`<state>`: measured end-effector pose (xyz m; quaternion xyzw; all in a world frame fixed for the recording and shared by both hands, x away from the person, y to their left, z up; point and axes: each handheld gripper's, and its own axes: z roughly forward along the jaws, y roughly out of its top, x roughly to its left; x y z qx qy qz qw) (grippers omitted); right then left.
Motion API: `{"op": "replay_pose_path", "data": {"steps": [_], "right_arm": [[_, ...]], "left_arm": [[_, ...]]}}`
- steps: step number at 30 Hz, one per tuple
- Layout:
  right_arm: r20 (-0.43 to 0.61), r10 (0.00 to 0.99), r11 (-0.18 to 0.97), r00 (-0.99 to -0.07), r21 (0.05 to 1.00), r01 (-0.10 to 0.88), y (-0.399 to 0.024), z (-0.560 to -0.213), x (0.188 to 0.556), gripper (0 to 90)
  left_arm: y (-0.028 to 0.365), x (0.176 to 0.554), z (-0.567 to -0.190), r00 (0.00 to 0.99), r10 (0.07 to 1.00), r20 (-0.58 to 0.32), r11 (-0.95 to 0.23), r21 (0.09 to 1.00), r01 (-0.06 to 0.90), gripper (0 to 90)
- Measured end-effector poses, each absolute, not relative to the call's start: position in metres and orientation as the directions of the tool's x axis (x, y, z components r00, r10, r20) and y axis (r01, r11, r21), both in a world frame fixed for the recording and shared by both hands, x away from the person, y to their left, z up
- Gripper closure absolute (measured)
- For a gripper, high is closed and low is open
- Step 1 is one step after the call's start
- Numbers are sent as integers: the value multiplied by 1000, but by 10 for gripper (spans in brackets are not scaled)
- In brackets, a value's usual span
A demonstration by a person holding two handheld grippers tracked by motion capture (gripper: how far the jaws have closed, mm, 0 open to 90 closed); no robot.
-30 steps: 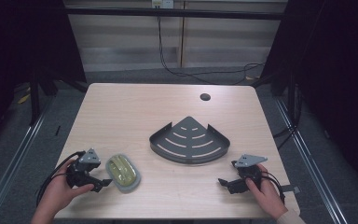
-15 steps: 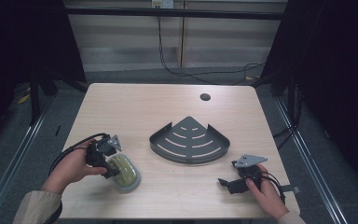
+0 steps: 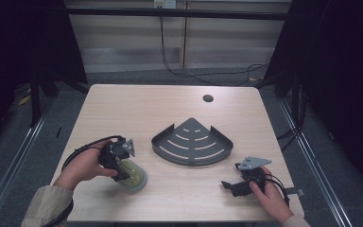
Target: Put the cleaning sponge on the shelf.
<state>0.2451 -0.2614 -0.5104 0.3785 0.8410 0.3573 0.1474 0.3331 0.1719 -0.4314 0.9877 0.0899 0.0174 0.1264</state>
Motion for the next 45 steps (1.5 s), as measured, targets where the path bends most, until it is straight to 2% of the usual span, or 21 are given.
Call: {"op": "replay_pose_path", "data": {"steps": [3,5,8,9,18,24,45], "right_arm": [[23,742,458,-670,713,531,-261,-510,245,96],[22,742,458,-670,713,531,-261,-510,245,96],[22,742,458,-670,713,531,-261,-510,245,96],[22,742,458,-670,713,531,-261,-510,245,96],[23,742,458,-670,713,531,-261,-510,245,96],[23,742,458,-670,713,531,-261,-510,245,96],[20,743,458,-669,715,529,-261,-511,245,96]], "left_arm": [[166,331,-433,988,156,6,-957,250,150,406],[163,330,-432,988,155,-19,-959,238,155,521],[162,332,-429,976,208,-60,-949,228,216,685],[162,333,-429,971,225,-77,-946,224,237,709],[160,338,-419,918,369,-149,-897,201,393,712],[158,344,-411,892,416,-176,-877,182,445,712],[138,368,-383,889,425,-169,-874,177,452,712]]}}
